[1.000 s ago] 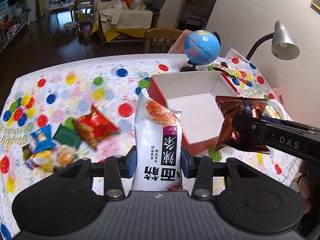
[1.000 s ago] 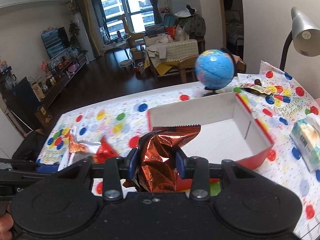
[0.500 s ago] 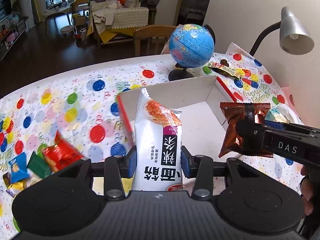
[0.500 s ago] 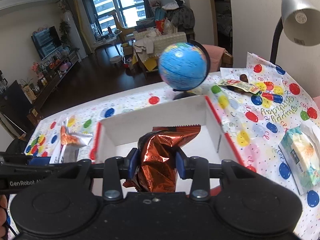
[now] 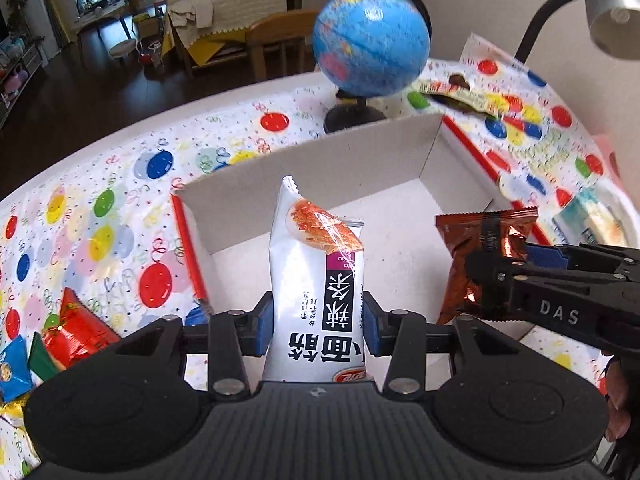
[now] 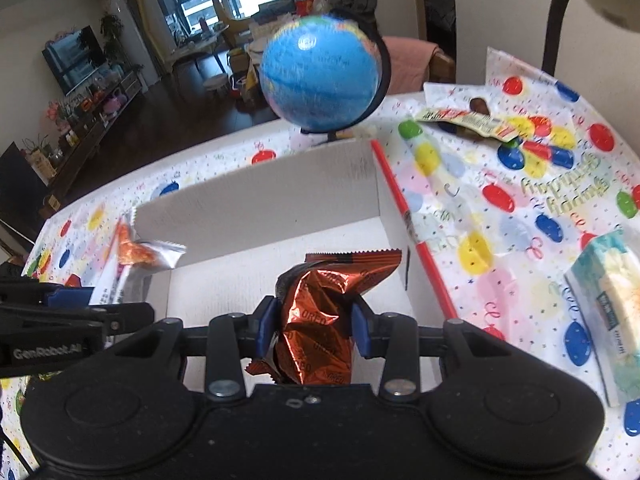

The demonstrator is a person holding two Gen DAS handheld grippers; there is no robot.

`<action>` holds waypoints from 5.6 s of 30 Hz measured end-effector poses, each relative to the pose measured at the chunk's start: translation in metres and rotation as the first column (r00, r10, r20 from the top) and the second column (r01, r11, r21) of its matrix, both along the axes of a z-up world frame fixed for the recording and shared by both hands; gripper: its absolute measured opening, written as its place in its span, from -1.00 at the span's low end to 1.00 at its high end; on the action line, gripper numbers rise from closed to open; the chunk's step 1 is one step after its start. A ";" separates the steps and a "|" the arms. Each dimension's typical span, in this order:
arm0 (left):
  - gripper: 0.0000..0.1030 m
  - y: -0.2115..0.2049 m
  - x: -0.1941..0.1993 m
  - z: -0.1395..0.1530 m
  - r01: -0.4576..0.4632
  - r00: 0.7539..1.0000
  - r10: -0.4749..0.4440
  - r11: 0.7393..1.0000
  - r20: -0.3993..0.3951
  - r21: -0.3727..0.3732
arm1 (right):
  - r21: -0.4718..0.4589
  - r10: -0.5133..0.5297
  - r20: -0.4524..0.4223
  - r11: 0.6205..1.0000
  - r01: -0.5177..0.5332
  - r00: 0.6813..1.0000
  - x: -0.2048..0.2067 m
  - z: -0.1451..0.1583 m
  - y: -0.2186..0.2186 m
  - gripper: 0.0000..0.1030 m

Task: Organize snacks
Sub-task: 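Carry the white bag and copper foil bag with both grippers into the red box, then open both grippers to drop the white bag and copper bag in the box, then move both grippers back over the snack pile, then grasp the small clear candy packet with the left gripper while the right grasps the black snack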

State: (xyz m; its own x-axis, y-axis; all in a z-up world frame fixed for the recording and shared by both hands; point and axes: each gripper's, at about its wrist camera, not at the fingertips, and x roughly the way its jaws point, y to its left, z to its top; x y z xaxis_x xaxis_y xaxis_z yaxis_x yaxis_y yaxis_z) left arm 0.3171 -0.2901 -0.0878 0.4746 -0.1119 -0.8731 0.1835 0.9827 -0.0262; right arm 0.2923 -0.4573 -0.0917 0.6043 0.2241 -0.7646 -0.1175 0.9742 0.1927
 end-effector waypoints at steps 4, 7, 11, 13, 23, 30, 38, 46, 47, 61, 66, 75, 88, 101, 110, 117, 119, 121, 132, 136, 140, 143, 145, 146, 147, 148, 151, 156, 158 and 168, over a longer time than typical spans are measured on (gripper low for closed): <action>-0.16 -0.008 0.008 -0.017 0.014 0.999 -0.014 1.000 -0.030 0.027 | -0.016 0.027 -0.029 0.999 -0.028 0.999 0.008 -0.012 0.003 -0.27; -0.16 -0.011 0.013 -0.028 0.019 0.998 -0.018 0.999 -0.057 0.030 | -0.024 0.029 -0.052 0.999 -0.031 0.998 0.011 -0.020 0.005 -0.27; -0.16 -0.017 0.018 -0.038 0.036 0.996 -0.033 0.999 -0.078 0.033 | -0.021 0.039 -0.075 0.999 -0.040 0.996 0.013 -0.027 0.006 -0.26; -0.16 -0.020 0.019 -0.042 0.045 0.995 -0.041 0.998 -0.090 0.042 | -0.020 0.045 -0.086 0.999 -0.047 0.995 0.013 -0.030 0.006 -0.25; -0.02 -0.025 0.019 -0.049 0.077 0.991 -0.072 0.996 -0.116 0.038 | -0.007 0.051 -0.101 0.999 -0.052 0.994 0.007 -0.033 0.004 -0.18; 0.23 -0.017 0.012 -0.035 0.056 0.995 -0.056 0.998 -0.084 0.004 | 0.012 0.042 -0.076 0.999 -0.041 0.996 0.000 -0.020 -0.002 -0.03; 0.26 -0.005 -0.009 -0.014 0.053 0.998 -0.054 0.998 -0.039 -0.021 | 0.015 0.040 -0.018 0.999 -0.039 0.999 -0.019 0.004 0.001 0.24; 0.39 0.012 -0.039 0.015 0.065 0.997 -0.063 0.997 0.038 -0.046 | 0.009 0.033 0.048 0.999 -0.033 0.998 -0.046 0.030 0.010 0.47; 0.39 0.015 -0.042 0.018 0.067 0.997 -0.064 0.996 0.043 -0.052 | 0.009 0.032 0.054 0.999 -0.032 0.998 -0.049 0.033 0.011 0.48; 0.57 0.072 -0.096 0.061 0.051 0.987 -0.033 0.993 0.157 -0.108 | 0.013 0.038 0.172 0.999 -0.041 0.984 -0.097 0.074 0.047 0.68; 0.65 0.100 -0.118 0.070 0.035 0.984 -0.011 0.991 0.180 -0.130 | 0.033 0.049 0.193 0.998 -0.057 0.980 -0.114 0.082 0.066 0.69; 0.91 0.150 -0.154 0.078 -0.002 0.979 0.034 0.987 0.201 -0.160 | 0.057 0.075 0.218 0.994 -0.089 0.973 -0.140 0.087 0.109 0.71; 1.00 0.232 -0.201 0.080 -0.075 0.960 0.120 0.981 0.254 -0.181 | 0.098 0.115 0.250 0.985 -0.143 0.961 -0.175 0.082 0.171 0.99; 1.00 0.316 -0.235 0.069 -0.198 0.939 0.228 0.971 0.257 -0.137 | 0.075 0.154 0.244 0.981 -0.177 0.957 -0.197 0.063 0.232 1.00; 1.00 0.353 -0.244 0.047 -0.260 0.935 0.280 0.959 0.218 -0.113 | 0.034 0.200 0.218 0.977 -0.213 0.955 -0.203 0.048 0.266 0.99; 1.00 0.365 -0.232 0.017 -0.337 0.927 0.348 0.936 0.139 -0.096 | -0.016 0.289 0.172 0.957 -0.291 0.942 -0.190 0.026 0.291 0.96; 1.00 0.367 -0.227 0.007 -0.366 0.920 0.375 0.926 0.113 -0.087 | -0.031 0.330 0.152 0.944 -0.329 0.932 -0.183 0.017 0.299 0.94; 1.00 0.371 -0.222 -0.002 -0.396 0.911 0.403 0.914 0.085 -0.083 | -0.047 0.373 0.135 0.928 -0.370 0.918 -0.176 0.008 0.306 0.94; 0.99 0.389 -0.194 -0.058 -0.522 0.852 0.513 0.848 -0.105 -0.093 | -0.158 0.628 0.012 0.770 -0.619 0.778 -0.131 -0.047 0.357 0.79; 0.98 0.392 -0.187 -0.071 -0.550 0.833 0.534 0.829 -0.144 -0.103 | -0.169 0.685 -0.025 0.715 -0.678 0.728 -0.120 -0.060 0.373 0.75; 0.97 0.391 -0.183 -0.083 -0.557 0.827 0.537 0.823 -0.169 -0.110 | -0.180 0.733 -0.050 0.662 -0.728 0.679 -0.112 -0.071 0.388 0.66; 0.87 0.392 -0.182 -0.088 -0.566 0.820 0.543 0.815 -0.180 -0.125 | -0.192 0.761 -0.061 0.626 -0.755 0.646 -0.109 -0.077 0.395 0.59; 0.77 0.393 -0.180 -0.091 -0.575 0.814 0.547 0.807 -0.194 -0.138 | -0.200 0.775 -0.066 0.607 -0.769 0.629 -0.108 -0.081 0.399 0.56; 0.75 0.394 -0.178 -0.093 -0.578 0.812 0.549 0.803 -0.200 -0.143 | -0.208 0.780 -0.068 0.598 -0.774 0.622 -0.107 -0.083 0.401 0.52; 0.69 0.393 -0.177 -0.094 -0.578 0.812 0.547 0.802 -0.203 -0.150 | -0.212 0.787 -0.070 0.588 -0.780 0.613 -0.106 -0.085 0.403 0.48; 0.64 0.393 -0.176 -0.094 -0.576 0.813 0.544 0.802 -0.205 -0.156 | -0.213 0.792 -0.071 0.582 -0.785 0.607 -0.104 -0.086 0.405 0.47; 0.50 0.391 -0.172 -0.098 -0.576 0.812 0.542 0.803 -0.215 -0.153 | -0.214 0.795 -0.075 0.577 -0.788 0.602 -0.099 -0.090 0.408 0.40; 0.36 0.392 -0.169 -0.102 -0.584 0.806 0.544 0.795 -0.234 -0.163 | -0.198 0.789 -0.093 0.583 -0.788 0.608 -0.094 -0.096 0.410 0.29; 0.34 0.391 -0.169 -0.102 -0.584 0.806 0.546 0.796 -0.228 -0.157 | -0.193 0.783 -0.102 0.589 -0.785 0.613 -0.094 -0.099 0.410 0.18; -0.58 0.400 -0.175 -0.101 -0.601 0.796 0.564 0.781 -0.220 -0.170 | -0.177 0.738 -0.099 0.647 -0.741 0.668 -0.101 -0.097 0.407 -0.26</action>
State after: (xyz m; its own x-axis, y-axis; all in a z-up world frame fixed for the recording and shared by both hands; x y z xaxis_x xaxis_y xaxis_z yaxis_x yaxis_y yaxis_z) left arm 0.1424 0.1098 -0.1892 0.3790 -0.0534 -0.9238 -0.4463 0.8640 -0.2330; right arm 0.1913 -0.0507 -0.1884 0.2888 0.4443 -0.8481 -0.8134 0.5810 0.0274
